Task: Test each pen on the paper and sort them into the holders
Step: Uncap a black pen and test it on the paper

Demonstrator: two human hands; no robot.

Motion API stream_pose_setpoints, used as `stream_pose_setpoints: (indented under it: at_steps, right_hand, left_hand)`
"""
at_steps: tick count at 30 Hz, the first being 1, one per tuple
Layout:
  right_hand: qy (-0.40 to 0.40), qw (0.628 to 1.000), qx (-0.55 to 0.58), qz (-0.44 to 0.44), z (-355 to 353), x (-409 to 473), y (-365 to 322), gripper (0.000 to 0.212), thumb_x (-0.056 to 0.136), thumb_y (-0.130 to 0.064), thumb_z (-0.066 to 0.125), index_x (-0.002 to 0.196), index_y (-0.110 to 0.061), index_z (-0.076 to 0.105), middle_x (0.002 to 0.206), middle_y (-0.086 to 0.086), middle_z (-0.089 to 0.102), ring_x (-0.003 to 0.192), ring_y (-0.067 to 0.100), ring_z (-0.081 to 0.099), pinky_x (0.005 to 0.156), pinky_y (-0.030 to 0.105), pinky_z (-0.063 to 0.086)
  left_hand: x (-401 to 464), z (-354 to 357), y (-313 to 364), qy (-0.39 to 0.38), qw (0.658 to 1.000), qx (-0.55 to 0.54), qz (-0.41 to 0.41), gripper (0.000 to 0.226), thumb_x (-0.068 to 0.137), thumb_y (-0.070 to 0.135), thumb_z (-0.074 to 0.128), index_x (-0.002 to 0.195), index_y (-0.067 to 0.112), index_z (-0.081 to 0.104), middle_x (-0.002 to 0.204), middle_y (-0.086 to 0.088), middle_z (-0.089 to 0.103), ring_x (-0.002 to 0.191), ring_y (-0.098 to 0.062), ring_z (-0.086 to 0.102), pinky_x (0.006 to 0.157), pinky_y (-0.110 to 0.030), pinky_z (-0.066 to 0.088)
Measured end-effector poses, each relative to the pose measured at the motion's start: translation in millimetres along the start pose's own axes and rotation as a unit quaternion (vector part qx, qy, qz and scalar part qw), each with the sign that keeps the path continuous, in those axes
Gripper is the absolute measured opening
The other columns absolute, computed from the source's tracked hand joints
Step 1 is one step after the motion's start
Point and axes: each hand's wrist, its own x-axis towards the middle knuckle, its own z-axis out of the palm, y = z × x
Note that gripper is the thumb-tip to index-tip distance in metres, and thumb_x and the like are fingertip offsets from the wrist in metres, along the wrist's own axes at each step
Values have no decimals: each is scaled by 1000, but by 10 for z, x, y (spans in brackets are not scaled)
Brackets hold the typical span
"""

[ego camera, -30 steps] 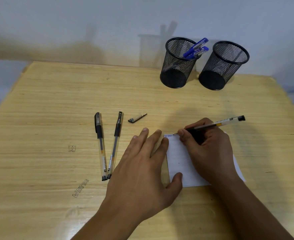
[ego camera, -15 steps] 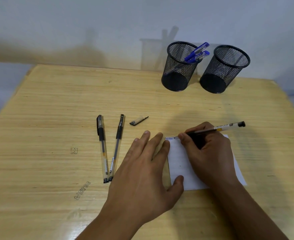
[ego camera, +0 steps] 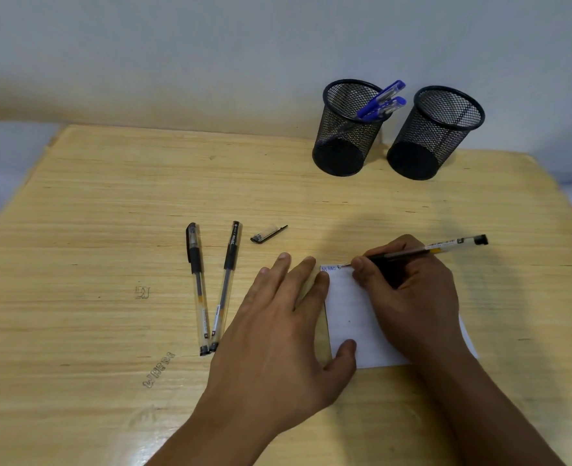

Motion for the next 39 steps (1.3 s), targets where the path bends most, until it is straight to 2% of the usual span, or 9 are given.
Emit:
stream_pose_setpoints:
  at_steps: [6,19,25,30,32,36,39]
  right_hand:
    - [11,1000,1,0,11,-10,8,8,84,-18,74,83,-14,67,74,-17,67,79,-5,64,64,3,44]
    - [-1,1000,-17,10,16,1,-27,9,84,-18,73,82,-18,64,72,-20,63,74,-16,60,64,-2,40]
    - [4,1000,-6,23,4,-6,-16,7,85,-22,73,83,-19,66,73,-18,66,76,-10,63,65,1,42]
    - [31,994,80,66,-56,17,-11,6,88,-20,70,87,-15,67,72,-8,72,72,0,69,67,8,48]
    - [30,988,120,88,-95,36,-5,5,89,-17,69,90,-12,67,75,-3,73,74,5,71,73,18,54]
    - [15,955,248,163,-191,113,15,6,89,-9,68,94,-12,67,81,4,75,79,15,72,77,31,56]
    - [11,942,280,182,-275,113,32,13,86,-6,69,93,-17,70,90,5,76,90,19,72,85,37,56]
  left_hand:
    - [-8,14,-7,5,1000,-2,0,78,82,65,48,145,20,46,156,3,37,150,-17,16,119,-44,25]
    - [-2,12,0,4,1000,0,2,77,82,65,47,145,21,45,157,4,35,150,-16,15,120,-41,22]
    - [-2,15,-9,3,1000,2,2,78,82,65,47,146,22,43,157,5,34,151,-16,13,121,-40,19]
    - [3,-19,10,-2,1000,8,-1,80,83,68,42,149,25,36,160,8,26,151,-12,5,122,-34,8]
    - [5,-39,24,-4,1000,13,-4,81,82,69,38,151,27,31,161,10,19,151,-10,-1,122,-31,3]
    - [-2,-65,42,-2,1000,13,-2,81,82,68,40,152,28,28,162,11,16,150,-8,-4,121,-27,-3]
    - [11,-64,35,-10,1000,0,-5,80,81,65,47,151,28,32,162,10,18,150,-8,-2,118,-23,-4]
